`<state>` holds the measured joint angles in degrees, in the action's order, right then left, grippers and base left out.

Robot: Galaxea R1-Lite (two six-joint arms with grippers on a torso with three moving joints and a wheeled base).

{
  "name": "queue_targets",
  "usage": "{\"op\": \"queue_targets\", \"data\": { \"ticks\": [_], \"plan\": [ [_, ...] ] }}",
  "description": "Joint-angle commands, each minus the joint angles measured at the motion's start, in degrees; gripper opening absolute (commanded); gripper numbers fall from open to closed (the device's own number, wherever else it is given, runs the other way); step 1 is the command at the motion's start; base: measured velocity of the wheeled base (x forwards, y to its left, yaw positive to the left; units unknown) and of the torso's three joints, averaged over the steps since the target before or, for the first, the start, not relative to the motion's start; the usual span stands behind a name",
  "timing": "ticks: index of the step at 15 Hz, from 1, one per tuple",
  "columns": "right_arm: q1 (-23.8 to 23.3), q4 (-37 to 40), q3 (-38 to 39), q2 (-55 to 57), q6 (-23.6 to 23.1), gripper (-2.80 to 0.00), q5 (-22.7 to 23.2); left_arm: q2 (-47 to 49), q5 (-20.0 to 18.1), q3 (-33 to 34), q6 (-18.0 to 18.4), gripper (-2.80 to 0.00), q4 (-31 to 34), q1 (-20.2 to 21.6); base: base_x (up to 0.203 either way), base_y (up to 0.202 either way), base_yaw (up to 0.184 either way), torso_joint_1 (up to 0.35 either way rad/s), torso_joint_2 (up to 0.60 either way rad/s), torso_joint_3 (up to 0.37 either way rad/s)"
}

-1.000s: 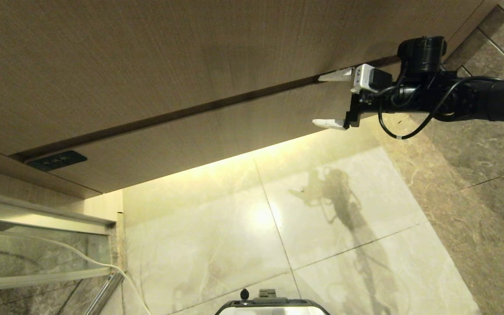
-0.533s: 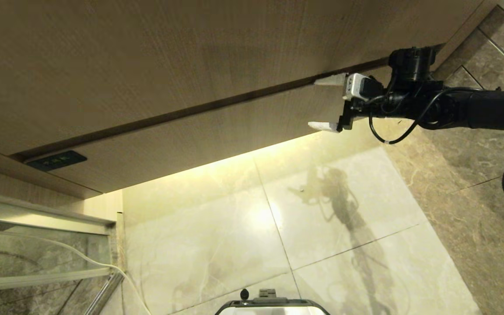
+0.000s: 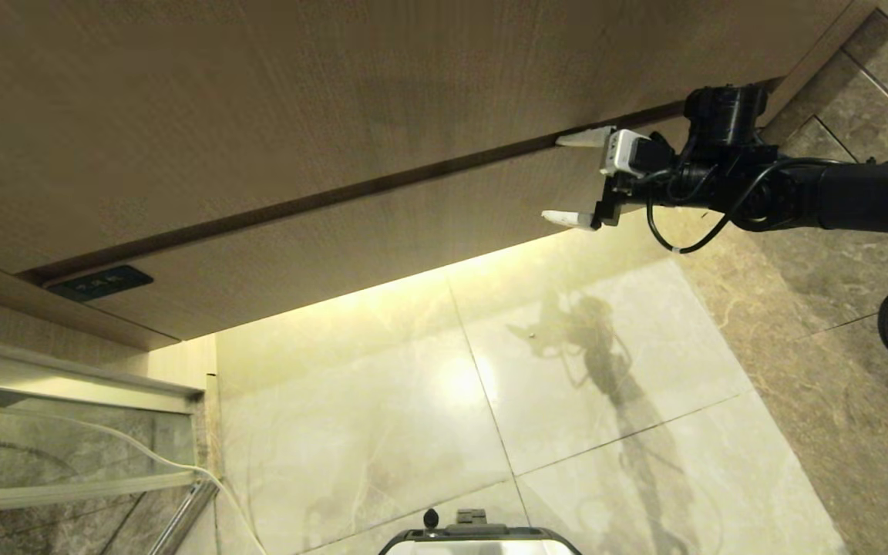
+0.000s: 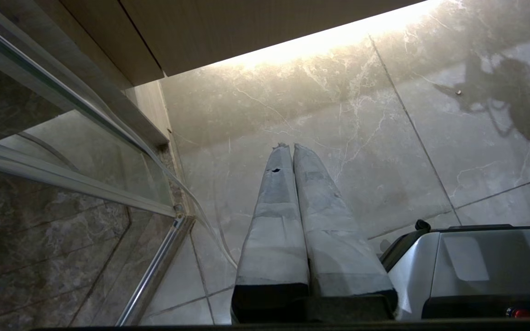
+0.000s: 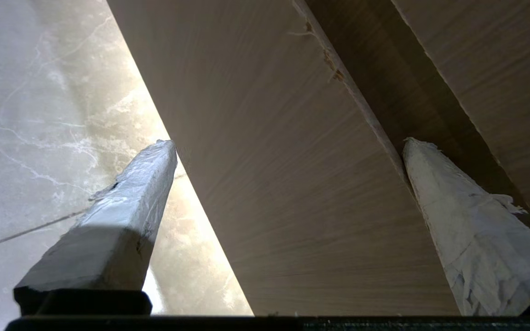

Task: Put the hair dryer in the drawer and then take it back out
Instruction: Pull open the drawer

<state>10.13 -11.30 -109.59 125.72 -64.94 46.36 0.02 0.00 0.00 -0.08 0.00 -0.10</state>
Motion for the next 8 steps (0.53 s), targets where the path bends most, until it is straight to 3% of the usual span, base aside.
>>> {"op": "queue_targets", "data": {
  "ticks": [1, 5, 8],
  "plan": [
    [0.1, -0.1, 0.0, 0.4, -0.4, 0.00, -0.4, 0.0, 0.0, 0.1, 0.0, -2.80, 0.0, 0.0, 0.000, 0.000, 0.000, 0.000, 0.00, 0.000],
    [0.1, 0.7, 0.1, 0.5, -0.3, 0.00, -2.0, 0.0, 0.0, 0.0, 0.0, -2.80, 0.0, 0.0, 0.000, 0.000, 0.000, 0.000, 0.00, 0.000],
    [0.1, 8.0, 0.1, 0.0, 1.7, 0.00, -2.1, 0.0, 0.0, 0.0, 0.0, -2.80, 0.0, 0.0, 0.000, 0.000, 0.000, 0.000, 0.00, 0.000]
  ]
}}
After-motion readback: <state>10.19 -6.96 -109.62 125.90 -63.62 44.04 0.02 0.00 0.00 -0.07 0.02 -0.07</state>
